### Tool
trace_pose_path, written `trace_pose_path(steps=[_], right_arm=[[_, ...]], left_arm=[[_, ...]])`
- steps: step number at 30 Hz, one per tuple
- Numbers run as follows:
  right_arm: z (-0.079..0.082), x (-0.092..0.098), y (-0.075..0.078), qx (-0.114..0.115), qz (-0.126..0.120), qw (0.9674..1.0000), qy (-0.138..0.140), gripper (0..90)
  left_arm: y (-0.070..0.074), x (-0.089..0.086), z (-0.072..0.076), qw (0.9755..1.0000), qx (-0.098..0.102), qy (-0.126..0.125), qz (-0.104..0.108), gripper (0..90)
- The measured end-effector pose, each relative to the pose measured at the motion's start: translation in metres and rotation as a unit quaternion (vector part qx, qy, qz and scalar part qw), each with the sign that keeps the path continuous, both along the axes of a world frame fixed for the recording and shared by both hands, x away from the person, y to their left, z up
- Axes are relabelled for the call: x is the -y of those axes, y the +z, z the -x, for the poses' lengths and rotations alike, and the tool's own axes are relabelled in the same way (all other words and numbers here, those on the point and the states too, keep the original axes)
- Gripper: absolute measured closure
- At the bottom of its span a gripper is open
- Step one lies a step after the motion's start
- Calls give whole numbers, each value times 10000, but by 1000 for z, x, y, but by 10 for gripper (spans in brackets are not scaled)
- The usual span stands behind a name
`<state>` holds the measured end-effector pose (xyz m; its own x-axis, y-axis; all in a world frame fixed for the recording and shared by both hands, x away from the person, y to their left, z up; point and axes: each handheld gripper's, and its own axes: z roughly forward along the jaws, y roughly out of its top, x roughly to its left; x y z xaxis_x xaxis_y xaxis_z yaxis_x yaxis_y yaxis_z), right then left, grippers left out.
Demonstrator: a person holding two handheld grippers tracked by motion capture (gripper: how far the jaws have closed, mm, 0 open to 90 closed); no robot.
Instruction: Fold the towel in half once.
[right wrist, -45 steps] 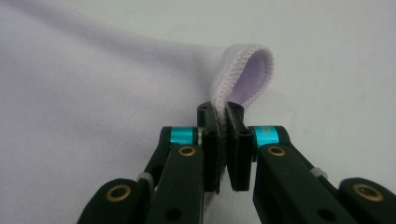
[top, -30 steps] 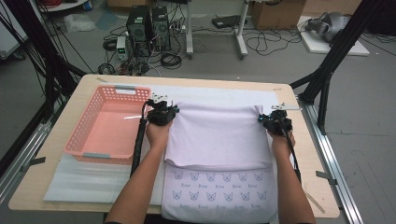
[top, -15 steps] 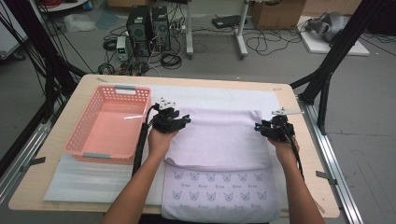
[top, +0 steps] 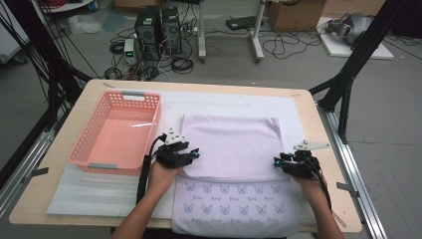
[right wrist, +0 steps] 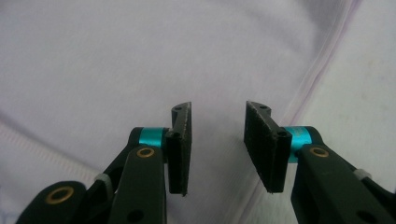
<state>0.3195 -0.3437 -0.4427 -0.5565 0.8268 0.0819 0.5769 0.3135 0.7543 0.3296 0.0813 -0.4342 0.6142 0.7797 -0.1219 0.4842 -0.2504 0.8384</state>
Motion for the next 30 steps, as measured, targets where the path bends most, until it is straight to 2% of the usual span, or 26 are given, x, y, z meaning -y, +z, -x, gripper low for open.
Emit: trace_pose_path(steps=[4,6,12,15,17,21,24,26,30], right_arm=[[18,3,-3,-18,-52,10000,-24,609],[28,4,-4,48,-43,10000,2,609],[61,6,-3,143,145,9998,92,606],[79,7,-3,210,220,9995,64,605],[90,10,0,264,189,9995,-57,605],[108,21,8,555,-182,9970,-513,609],[115,23,11,729,-335,9942,-718,610],[116,22,10,814,-328,9930,-793,605],[109,11,5,728,-258,9945,-711,594]], left_arm=[[-5,-4,17,10000,-53,-45,11,510],[-8,-6,27,9999,-49,-70,-52,509],[-10,-13,57,9997,-31,-158,-168,507],[-11,-19,70,9999,-9,-120,-115,503],[-12,-25,78,9999,3,-75,-85,492],[-13,-32,88,10000,10,-29,-48,486],[-15,-35,90,10000,-48,-16,-71,485],[-17,-37,90,9999,-95,19,-41,485],[-20,-37,88,9998,-185,48,-90,490]])
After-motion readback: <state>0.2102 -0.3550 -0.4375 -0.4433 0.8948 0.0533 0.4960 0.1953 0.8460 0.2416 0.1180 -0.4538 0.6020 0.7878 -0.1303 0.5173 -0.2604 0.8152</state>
